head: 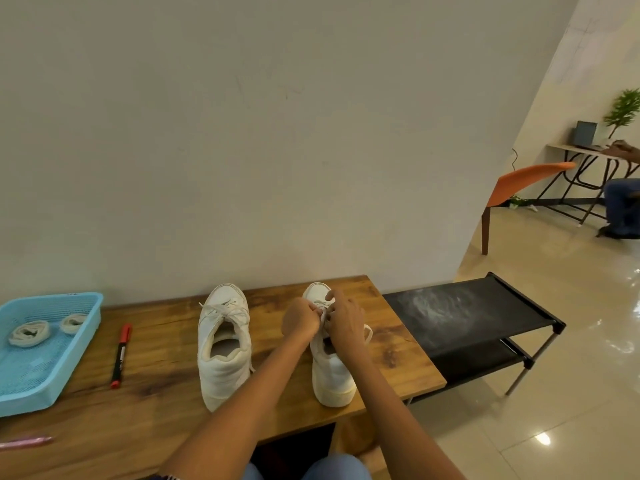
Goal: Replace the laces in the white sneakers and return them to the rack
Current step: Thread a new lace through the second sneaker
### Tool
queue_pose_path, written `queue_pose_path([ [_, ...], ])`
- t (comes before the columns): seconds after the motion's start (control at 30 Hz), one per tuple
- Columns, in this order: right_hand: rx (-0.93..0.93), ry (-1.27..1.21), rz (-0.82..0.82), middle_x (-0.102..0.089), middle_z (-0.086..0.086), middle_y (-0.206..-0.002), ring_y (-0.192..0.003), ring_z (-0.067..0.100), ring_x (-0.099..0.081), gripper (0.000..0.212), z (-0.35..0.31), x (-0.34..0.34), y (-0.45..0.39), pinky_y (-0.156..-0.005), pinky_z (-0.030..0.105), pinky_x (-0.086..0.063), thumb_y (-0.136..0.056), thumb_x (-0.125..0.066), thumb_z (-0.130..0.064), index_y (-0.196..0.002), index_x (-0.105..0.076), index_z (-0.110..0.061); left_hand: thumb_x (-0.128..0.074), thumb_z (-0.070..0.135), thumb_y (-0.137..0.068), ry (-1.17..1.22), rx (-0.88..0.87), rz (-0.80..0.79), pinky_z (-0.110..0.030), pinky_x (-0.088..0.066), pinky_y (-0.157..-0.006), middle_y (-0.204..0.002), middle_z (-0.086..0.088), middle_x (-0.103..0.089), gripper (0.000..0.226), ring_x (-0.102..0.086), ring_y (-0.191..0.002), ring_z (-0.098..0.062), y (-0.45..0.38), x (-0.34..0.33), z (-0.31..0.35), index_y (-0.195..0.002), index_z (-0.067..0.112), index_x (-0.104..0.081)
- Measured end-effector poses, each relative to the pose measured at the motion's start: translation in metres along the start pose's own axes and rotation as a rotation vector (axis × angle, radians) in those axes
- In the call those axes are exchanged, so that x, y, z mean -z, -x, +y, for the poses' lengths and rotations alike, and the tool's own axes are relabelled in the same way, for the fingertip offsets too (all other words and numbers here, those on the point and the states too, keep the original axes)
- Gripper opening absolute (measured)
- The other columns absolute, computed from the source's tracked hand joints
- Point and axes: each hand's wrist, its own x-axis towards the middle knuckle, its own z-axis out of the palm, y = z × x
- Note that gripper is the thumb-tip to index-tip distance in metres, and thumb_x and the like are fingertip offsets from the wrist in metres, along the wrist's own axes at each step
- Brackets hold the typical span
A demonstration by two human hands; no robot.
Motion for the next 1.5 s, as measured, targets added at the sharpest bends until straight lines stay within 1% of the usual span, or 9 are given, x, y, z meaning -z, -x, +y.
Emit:
queue_pose_path([
  [0.27, -0.02, -0.071, 0.005, -0.06, 0.001, -0.11, -0.108, 0.022, -0.051, 0.037, 0.001, -0.007, 0.001, -0.087, 0.029, -0.032, -0.091, -0.045, -0.001, -0.123, -0.044, -0.02, -0.055, 0.015, -0.093, 0.205, -0.021, 0.159, -0.026, -0.04, -0.067, -0.093, -0.01, -0.069, 0.02, -0.063, -0.087, -0.023, 0.002, -0.003, -0.003, -0.093, 0.003, -0.07],
  [0.47, -0.152, 0.012, 0.119, -0.049, 0.006, -0.124, -0.113, 0.023, -0.043, 0.037, 0.007, -0.004, 0.002, -0.091, 0.03, -0.036, -0.089, -0.056, -0.014, -0.124, -0.044, -0.014, -0.023, 0.006, -0.101, 0.981, 0.056, 0.435, -0.025, -0.045, -0.053, -0.074, -0.005, -0.052, 0.014, -0.054, -0.058, -0.02, 0.0, 0.027, 0.029, -0.102, 0.007, -0.037],
  [0.57, -0.166, 0.001, 0.125, -0.05, 0.005, -0.12, -0.108, 0.021, -0.043, 0.03, 0.007, -0.004, 0.004, -0.089, 0.026, -0.034, -0.091, -0.053, -0.016, -0.119, -0.045, -0.013, -0.037, 0.013, -0.1, 0.495, 0.051, 0.214, -0.029, -0.043, -0.062, -0.087, -0.006, -0.054, 0.012, -0.054, -0.081, -0.023, -0.003, 0.027, 0.015, -0.106, 0.009, -0.047],
  [0.7, -0.158, 0.048, 0.09, -0.048, 0.007, -0.12, -0.108, 0.022, -0.043, 0.031, 0.005, -0.002, 0.005, -0.092, 0.03, -0.037, -0.094, -0.052, -0.023, -0.121, -0.044, -0.012, -0.064, 0.02, -0.088, 0.189, 0.156, -0.278, -0.032, -0.045, -0.066, -0.065, -0.007, -0.053, 0.029, -0.049, -0.061, -0.02, -0.011, 0.015, -0.018, -0.063, 0.009, -0.056],
  [0.83, -0.207, 0.021, 0.075, -0.049, 0.005, -0.123, -0.11, 0.021, -0.043, 0.037, 0.006, -0.002, 0.005, -0.089, 0.028, -0.036, -0.092, -0.054, -0.022, -0.125, -0.04, -0.015, -0.048, 0.015, -0.097, 0.224, 0.009, -0.125, -0.032, -0.043, -0.074, -0.081, -0.008, -0.057, 0.022, -0.052, -0.076, -0.019, -0.003, 0.016, -0.005, -0.081, 0.006, -0.06],
  [1.03, -0.236, -0.006, 0.066, -0.048, 0.005, -0.126, -0.115, 0.021, -0.042, 0.041, 0.006, -0.002, 0.004, -0.091, 0.029, -0.034, -0.093, -0.052, -0.031, -0.128, -0.039, -0.016, -0.03, 0.012, -0.102, 0.914, -0.006, 0.268, -0.024, -0.041, -0.057, -0.078, -0.005, -0.05, 0.014, -0.047, -0.066, -0.016, 0.002, 0.029, 0.028, -0.1, 0.008, -0.043],
  [1.3, -0.255, -0.029, 0.054, -0.046, 0.006, -0.129, -0.117, 0.022, -0.041, 0.045, 0.006, -0.002, 0.004, -0.095, 0.03, -0.034, -0.094, -0.052, -0.032, -0.132, -0.036, -0.015, -0.055, 0.028, -0.093, 0.003, -0.121, -0.093, -0.025, -0.036, -0.06, -0.073, 0.001, -0.058, 0.023, -0.054, -0.077, -0.018, 0.006, 0.013, -0.024, -0.075, 0.015, -0.057],
  [1.4, -0.265, -0.031, 0.05, -0.047, 0.006, -0.128, -0.116, 0.022, -0.042, 0.043, 0.006, -0.002, 0.005, -0.093, 0.03, -0.034, -0.094, -0.052, -0.032, -0.131, -0.036, -0.015, -0.044, 0.019, -0.098, 0.295, -0.143, 0.126, -0.027, -0.043, -0.069, -0.092, -0.005, -0.063, 0.022, -0.057, -0.085, -0.018, 0.004, 0.011, -0.018, -0.098, 0.006, -0.062],
  [1.5, -0.279, -0.079, 0.051, -0.051, 0.005, -0.123, -0.112, 0.022, -0.047, 0.042, 0.006, -0.001, 0.005, -0.089, 0.03, -0.039, -0.092, -0.056, -0.029, -0.127, -0.039, -0.014, -0.028, 0.017, -0.103, 0.836, 0.002, 0.176, -0.017, -0.04, -0.051, -0.085, -0.01, -0.061, 0.031, -0.054, -0.066, -0.016, 0.002, 0.02, 0.002, -0.096, 0.003, -0.055],
])
